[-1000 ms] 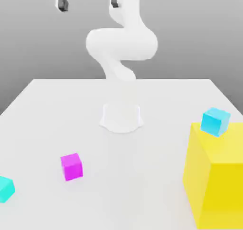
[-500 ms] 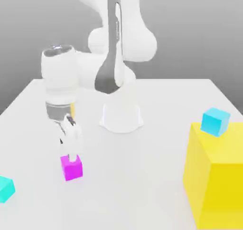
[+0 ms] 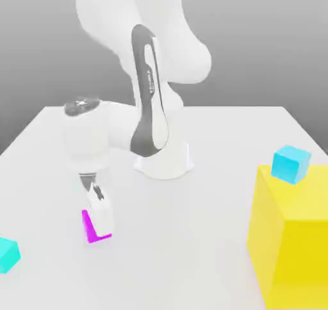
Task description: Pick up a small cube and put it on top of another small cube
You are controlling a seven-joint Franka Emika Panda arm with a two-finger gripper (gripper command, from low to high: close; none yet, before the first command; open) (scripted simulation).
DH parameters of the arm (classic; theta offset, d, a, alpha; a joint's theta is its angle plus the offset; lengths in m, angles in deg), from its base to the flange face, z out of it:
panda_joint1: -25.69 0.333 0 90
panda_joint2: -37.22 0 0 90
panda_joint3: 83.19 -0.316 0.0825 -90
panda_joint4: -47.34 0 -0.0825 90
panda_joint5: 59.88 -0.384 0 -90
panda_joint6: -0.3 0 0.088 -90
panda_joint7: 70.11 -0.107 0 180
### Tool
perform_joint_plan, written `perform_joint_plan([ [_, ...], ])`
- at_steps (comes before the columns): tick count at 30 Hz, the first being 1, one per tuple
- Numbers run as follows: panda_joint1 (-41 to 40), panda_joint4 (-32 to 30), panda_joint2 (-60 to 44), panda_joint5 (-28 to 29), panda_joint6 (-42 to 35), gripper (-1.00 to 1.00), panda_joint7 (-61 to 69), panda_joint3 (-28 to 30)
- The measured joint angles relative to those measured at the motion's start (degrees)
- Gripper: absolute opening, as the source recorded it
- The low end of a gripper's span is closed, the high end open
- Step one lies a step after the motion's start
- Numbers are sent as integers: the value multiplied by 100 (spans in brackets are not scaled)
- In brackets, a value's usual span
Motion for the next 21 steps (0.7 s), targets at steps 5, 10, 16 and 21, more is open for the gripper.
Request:
perform_joint_plan([
  [5,-18,-143,996,333,-848,-100,-235,50],
  [10,769,711,1108,360,-1814,-100,-310,-329],
  [16,1794,1951,1044,329,-2990,-100,-367,-793],
  [21,2631,2990,984,294,-3972,-100,-413,-1182],
])
